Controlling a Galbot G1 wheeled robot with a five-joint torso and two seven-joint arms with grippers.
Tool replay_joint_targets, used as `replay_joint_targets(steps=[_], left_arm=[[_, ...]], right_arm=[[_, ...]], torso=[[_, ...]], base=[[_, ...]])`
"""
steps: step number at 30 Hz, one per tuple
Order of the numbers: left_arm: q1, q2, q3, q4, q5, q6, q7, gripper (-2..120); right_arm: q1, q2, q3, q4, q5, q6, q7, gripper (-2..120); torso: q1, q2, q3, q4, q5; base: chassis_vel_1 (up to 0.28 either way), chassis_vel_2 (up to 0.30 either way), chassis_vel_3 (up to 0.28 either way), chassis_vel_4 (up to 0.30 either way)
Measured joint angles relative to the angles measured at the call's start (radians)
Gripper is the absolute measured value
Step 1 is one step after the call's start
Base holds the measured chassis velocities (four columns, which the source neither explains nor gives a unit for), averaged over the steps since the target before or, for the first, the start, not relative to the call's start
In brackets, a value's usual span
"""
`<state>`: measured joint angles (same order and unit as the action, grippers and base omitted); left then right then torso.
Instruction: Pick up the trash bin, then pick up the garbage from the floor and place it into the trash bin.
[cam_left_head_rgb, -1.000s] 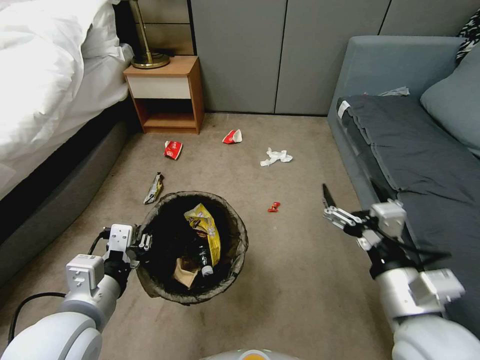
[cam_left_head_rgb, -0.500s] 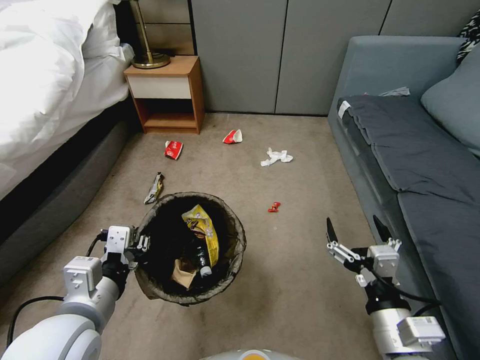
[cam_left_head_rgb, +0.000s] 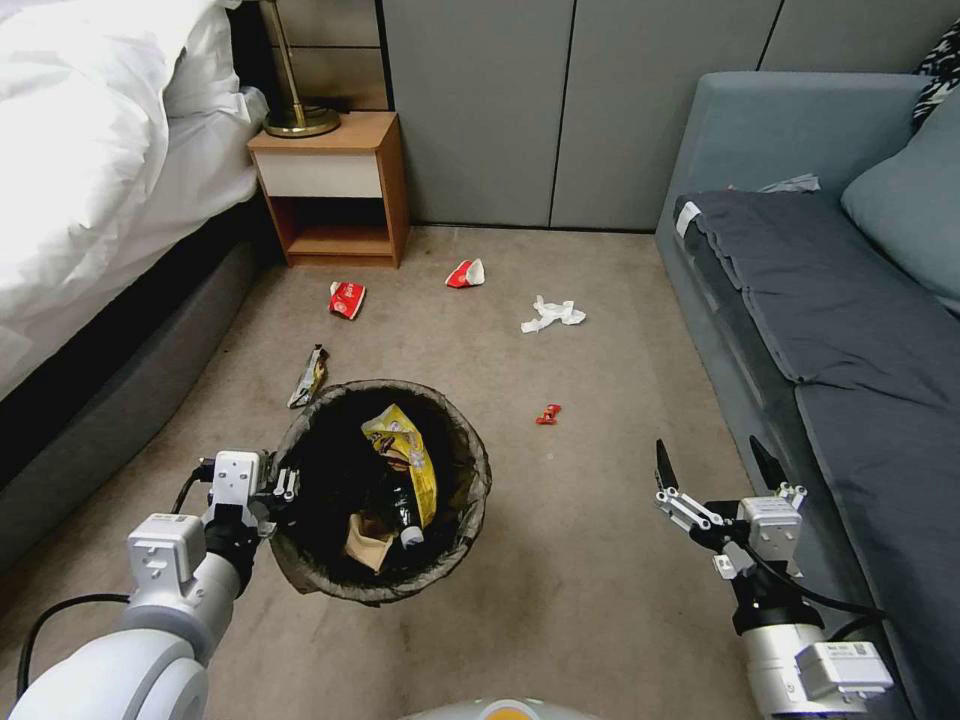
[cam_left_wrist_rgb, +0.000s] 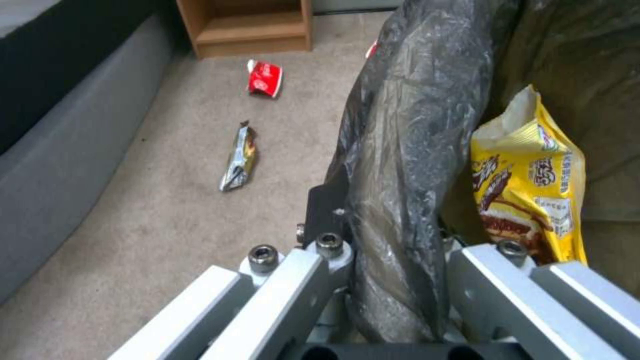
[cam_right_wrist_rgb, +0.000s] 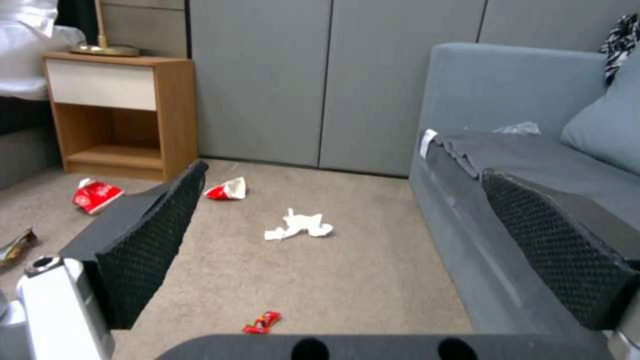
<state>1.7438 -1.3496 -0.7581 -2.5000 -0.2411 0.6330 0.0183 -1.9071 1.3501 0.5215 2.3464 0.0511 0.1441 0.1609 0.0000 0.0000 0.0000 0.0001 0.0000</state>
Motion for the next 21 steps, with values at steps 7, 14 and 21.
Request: replay_joint_targets(steps=[7, 14, 21], left_arm=[[-0.002, 0.001, 0.004, 0.0, 0.0, -0.001, 0.003, 3], [-0.003, 0.002, 0.001, 0.0, 0.0, -0.002, 0.005, 3], [-0.002, 0.001, 0.0, 0.0, 0.0, -0.003, 0.005, 3]], right_arm=[[-0.006, 0.012, -0.007, -0.005, -0.012, 0.004, 0.0, 100], [-0.005, 0.014, -0.01, -0.013, -0.016, 0.008, 0.0, 100], [-0.003, 0.014, -0.011, -0.019, -0.016, 0.008, 0.0, 100]], torso=[[0.0, 0.0, 0.0, -0.0001, -0.0001], [0.0, 0.0, 0.0, -0.0001, -0.0001], [0.0, 0.0, 0.0, 0.0, 0.0]], base=[[-0.009, 0.016, 0.012, -0.022], [-0.05, 0.049, 0.057, -0.06], [-0.03, 0.054, 0.037, -0.053]])
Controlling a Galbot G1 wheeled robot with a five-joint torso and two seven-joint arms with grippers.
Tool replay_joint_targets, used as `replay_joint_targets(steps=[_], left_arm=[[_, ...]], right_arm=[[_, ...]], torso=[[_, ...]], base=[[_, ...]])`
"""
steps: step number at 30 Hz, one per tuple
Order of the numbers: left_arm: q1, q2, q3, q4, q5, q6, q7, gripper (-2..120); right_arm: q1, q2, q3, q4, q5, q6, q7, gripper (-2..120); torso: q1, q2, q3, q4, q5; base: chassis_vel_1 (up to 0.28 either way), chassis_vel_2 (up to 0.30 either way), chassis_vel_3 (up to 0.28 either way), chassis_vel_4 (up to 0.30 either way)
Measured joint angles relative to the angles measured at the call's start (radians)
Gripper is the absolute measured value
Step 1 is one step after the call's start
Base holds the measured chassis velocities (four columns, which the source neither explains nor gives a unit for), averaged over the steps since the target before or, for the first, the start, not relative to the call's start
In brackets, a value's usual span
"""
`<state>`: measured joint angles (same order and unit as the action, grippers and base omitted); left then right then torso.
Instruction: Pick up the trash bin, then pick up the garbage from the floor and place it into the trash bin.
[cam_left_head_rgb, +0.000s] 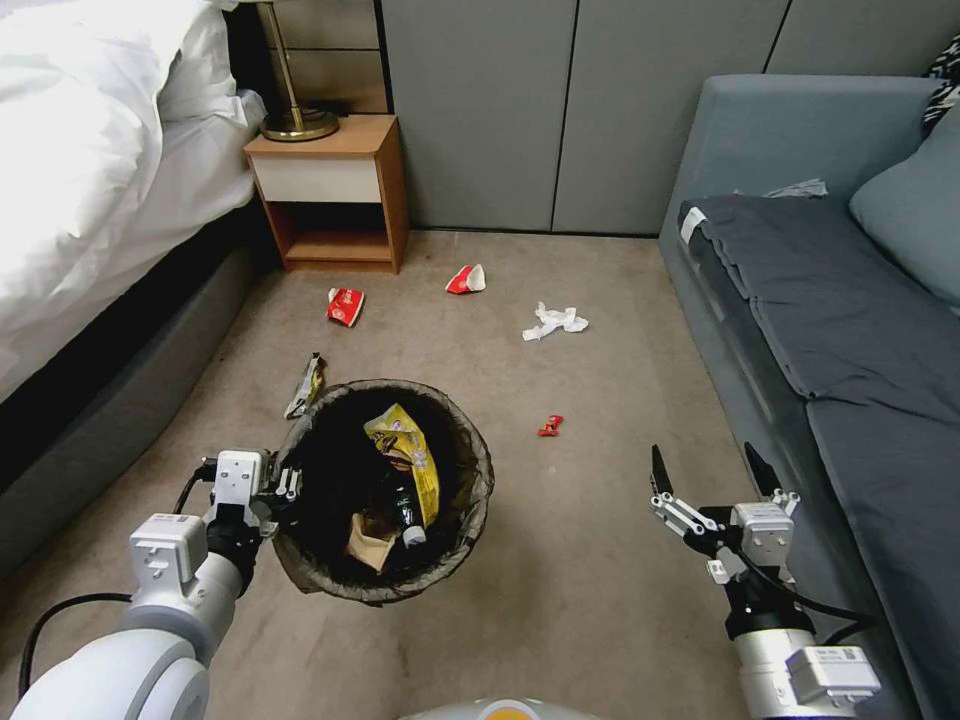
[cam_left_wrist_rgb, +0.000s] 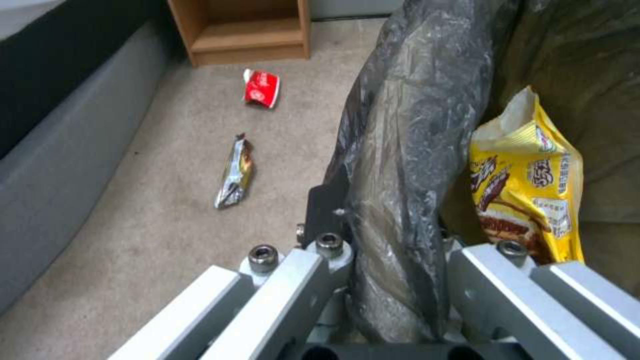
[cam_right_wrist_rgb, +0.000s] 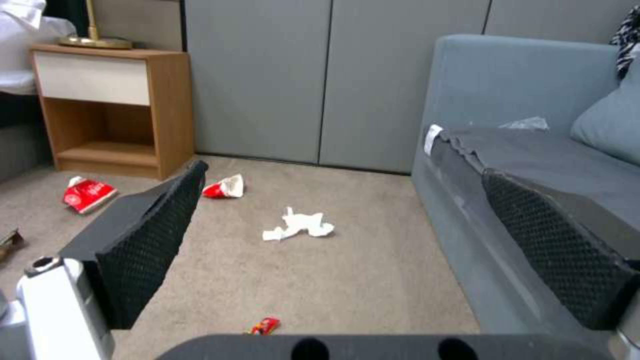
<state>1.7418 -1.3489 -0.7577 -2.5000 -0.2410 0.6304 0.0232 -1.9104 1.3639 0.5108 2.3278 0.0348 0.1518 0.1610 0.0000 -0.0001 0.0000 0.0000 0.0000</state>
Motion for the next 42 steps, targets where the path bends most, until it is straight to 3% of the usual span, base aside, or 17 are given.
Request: replay_joint_targets(steps=[42], left_arm=[[0.002, 0.004, 0.004, 0.0, -0.001, -0.001, 0.001, 3]], right_arm=[[0.003, 0.004, -0.011, -0.024, 0.001, 0.007, -0.001, 100]], torso=[[0.0, 0.0, 0.0, 0.0001, -0.0001]], base=[[-0.069, 0.07, 0.075, -0.07]])
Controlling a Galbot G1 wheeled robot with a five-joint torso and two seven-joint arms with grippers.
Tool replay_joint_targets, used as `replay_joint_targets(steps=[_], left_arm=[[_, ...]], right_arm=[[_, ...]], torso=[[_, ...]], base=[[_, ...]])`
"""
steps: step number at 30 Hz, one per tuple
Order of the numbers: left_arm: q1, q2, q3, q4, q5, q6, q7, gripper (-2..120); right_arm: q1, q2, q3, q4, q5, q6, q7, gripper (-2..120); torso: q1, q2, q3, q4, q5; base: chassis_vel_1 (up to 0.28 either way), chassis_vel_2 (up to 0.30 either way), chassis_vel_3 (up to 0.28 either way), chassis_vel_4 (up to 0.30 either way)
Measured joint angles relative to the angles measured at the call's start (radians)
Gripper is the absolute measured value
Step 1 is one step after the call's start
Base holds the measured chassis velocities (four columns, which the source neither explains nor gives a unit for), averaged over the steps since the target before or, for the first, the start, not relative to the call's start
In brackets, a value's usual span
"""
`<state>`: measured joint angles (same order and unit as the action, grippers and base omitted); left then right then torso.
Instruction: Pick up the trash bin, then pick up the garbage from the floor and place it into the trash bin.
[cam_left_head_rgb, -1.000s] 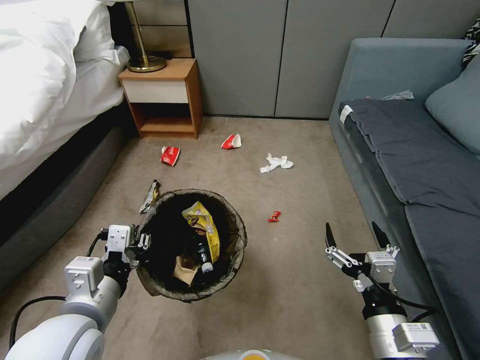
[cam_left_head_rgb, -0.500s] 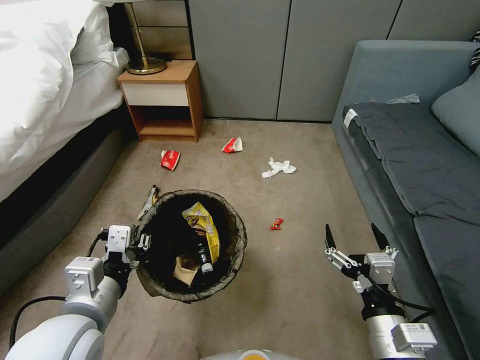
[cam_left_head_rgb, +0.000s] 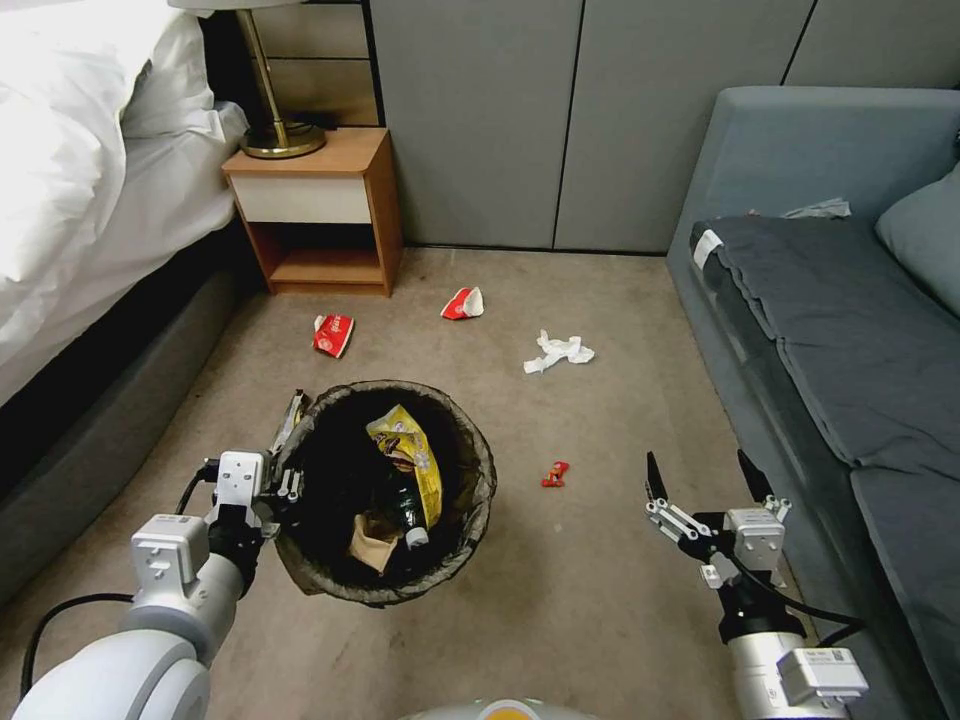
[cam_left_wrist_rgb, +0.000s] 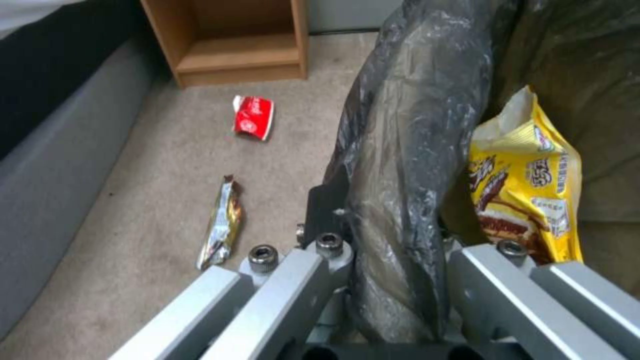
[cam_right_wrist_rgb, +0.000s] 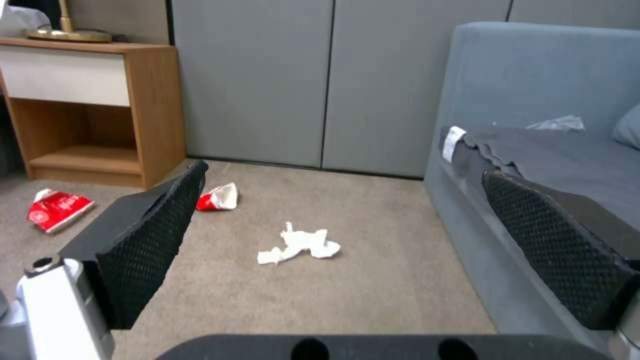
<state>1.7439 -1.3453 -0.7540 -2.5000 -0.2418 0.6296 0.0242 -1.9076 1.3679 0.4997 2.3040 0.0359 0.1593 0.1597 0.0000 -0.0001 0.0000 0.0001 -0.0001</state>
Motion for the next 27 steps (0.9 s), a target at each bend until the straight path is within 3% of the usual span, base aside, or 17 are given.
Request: replay_joint_targets(steps=[27], left_arm=[[-0.011, 0.001, -0.006, 0.0, -0.003, -0.001, 0.0, 3]], right_arm=[[0.025, 0.001, -0.007, -0.032, 0.002, -0.026, 0.002, 100]], torso=[[0.0, 0.0, 0.0, -0.0003, 0.0]], base=[[-0.128, 0.128, 0.125, -0.129]])
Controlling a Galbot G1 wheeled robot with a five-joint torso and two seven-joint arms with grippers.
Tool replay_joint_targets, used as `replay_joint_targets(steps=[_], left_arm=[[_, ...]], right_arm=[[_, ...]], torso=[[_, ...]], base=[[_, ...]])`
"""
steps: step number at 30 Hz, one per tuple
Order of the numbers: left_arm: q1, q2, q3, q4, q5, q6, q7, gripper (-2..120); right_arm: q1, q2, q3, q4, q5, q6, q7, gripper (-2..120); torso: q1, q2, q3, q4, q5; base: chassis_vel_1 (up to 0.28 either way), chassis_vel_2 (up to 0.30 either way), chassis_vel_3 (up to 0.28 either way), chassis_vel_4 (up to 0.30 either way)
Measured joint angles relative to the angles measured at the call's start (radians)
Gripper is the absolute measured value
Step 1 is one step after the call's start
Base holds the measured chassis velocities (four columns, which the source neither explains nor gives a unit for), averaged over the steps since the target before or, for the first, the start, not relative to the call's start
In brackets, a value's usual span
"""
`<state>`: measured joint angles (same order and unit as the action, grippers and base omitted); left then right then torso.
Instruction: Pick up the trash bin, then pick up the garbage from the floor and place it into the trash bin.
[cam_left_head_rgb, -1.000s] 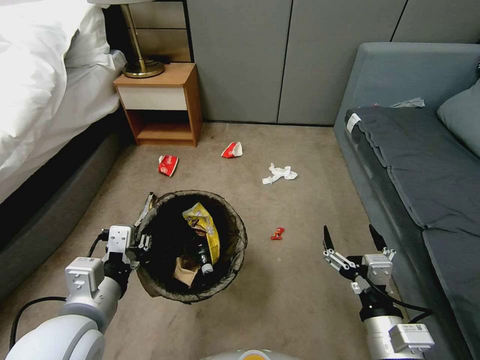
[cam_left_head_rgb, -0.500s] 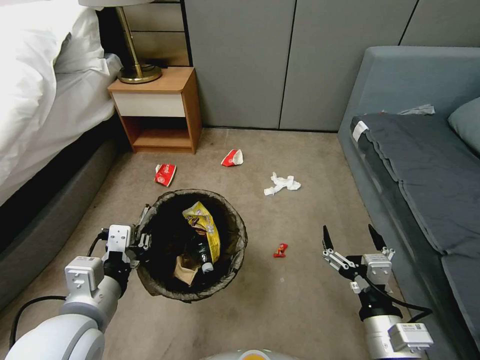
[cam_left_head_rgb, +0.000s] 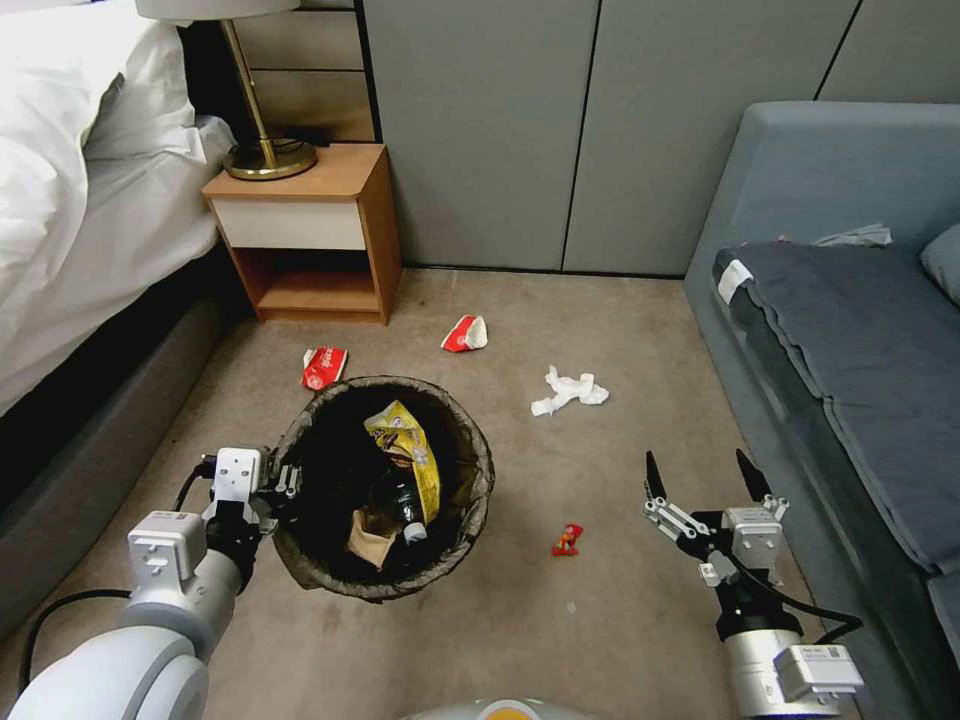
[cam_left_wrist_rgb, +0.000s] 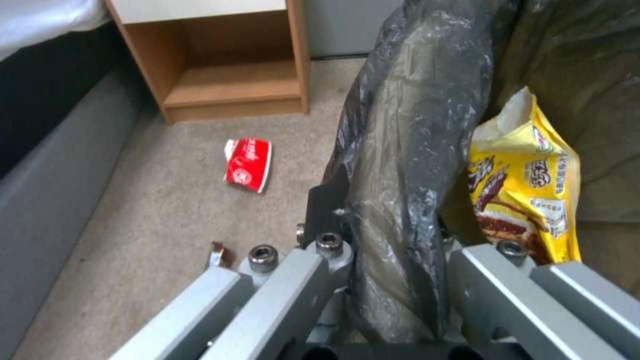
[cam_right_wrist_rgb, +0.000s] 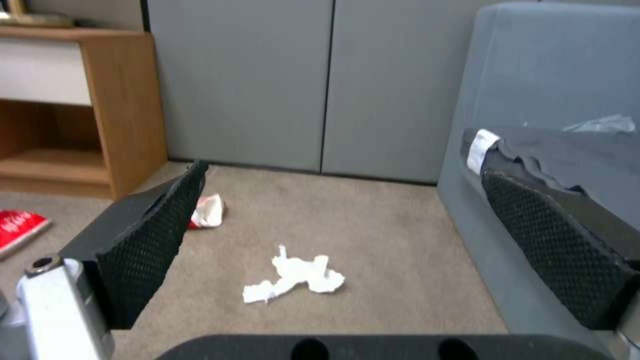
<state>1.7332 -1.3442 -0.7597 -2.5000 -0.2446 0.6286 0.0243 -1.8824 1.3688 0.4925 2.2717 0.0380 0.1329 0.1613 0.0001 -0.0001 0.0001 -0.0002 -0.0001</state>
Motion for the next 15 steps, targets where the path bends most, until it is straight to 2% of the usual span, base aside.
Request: replay_joint_targets(steps=[11, 15], left_arm=[[0.007, 0.0, -0.004, 0.0, -0.002, 0.0, -0.001, 3], [0.01, 0.0, -0.006, 0.0, -0.003, 0.001, -0.003, 3]], right_arm=[[0.135, -0.038, -0.045, -0.157, 0.094, -0.194, 0.0, 100], [0.183, -0.038, -0.054, -0.221, 0.111, -0.259, -0.046, 100]], torso=[[0.0, 0.0, 0.0, 0.0002, 0.0004], [0.0, 0.0, 0.0, 0.0003, 0.0003]], base=[[-0.004, 0.005, 0.008, -0.004], [0.0, 0.0, 0.0, 0.0]])
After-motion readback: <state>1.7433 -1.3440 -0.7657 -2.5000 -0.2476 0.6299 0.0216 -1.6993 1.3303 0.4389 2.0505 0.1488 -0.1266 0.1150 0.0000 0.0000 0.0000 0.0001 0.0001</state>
